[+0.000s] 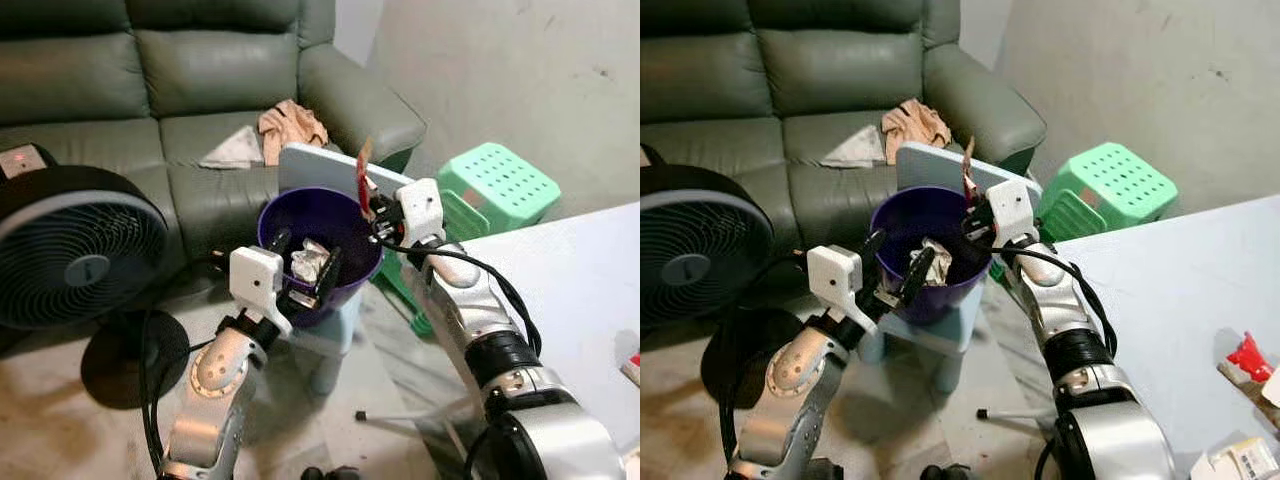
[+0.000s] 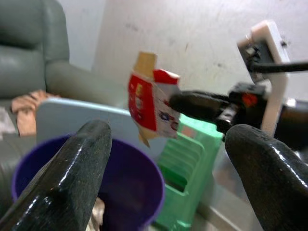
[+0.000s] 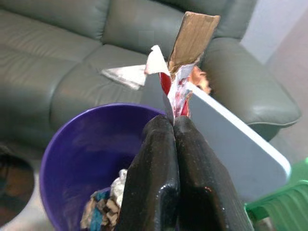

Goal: Picking trash to rubbish bin

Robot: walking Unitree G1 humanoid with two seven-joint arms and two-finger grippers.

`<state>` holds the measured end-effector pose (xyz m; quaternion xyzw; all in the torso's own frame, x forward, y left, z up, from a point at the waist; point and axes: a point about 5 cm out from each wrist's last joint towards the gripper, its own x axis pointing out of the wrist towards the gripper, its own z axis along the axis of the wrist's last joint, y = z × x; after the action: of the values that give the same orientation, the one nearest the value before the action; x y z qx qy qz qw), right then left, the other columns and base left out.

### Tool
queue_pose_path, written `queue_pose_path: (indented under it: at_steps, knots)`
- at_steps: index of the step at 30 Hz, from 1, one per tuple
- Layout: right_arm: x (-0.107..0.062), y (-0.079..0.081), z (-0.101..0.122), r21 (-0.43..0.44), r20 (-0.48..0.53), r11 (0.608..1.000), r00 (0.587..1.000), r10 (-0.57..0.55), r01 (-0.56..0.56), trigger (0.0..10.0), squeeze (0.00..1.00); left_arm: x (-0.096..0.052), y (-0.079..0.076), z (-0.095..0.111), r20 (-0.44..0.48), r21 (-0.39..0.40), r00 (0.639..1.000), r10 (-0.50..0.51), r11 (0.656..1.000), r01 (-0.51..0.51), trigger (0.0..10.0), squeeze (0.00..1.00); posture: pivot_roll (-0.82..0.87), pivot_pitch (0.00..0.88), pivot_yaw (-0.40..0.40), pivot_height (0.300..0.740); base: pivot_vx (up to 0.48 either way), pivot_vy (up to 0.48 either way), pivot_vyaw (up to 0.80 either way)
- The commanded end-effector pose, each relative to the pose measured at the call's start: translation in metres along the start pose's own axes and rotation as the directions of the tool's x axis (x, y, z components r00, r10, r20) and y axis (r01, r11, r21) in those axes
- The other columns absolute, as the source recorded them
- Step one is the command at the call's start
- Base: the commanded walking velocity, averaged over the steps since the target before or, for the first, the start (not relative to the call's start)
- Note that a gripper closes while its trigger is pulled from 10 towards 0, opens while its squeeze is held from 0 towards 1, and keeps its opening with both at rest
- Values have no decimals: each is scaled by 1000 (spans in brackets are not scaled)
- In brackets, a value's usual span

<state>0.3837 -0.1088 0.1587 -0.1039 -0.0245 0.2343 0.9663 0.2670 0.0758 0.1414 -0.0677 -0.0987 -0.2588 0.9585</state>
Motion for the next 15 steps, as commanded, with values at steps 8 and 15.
queue_pose_path:
  at_steps: [8,15]
  knots:
    - [7,20,-4,-28,-29,992,992,121,-122,10000,0,-1,-19,7,2,-20,1000,-24,1000,24,10000,0,191,260,-231,715,0,0,0]
    - [11,24,3,89,31,990,993,112,-114,10000,1000,-2,-27,7,-7,-35,999,-39,999,39,10000,0,188,278,-238,715,0,0,0]
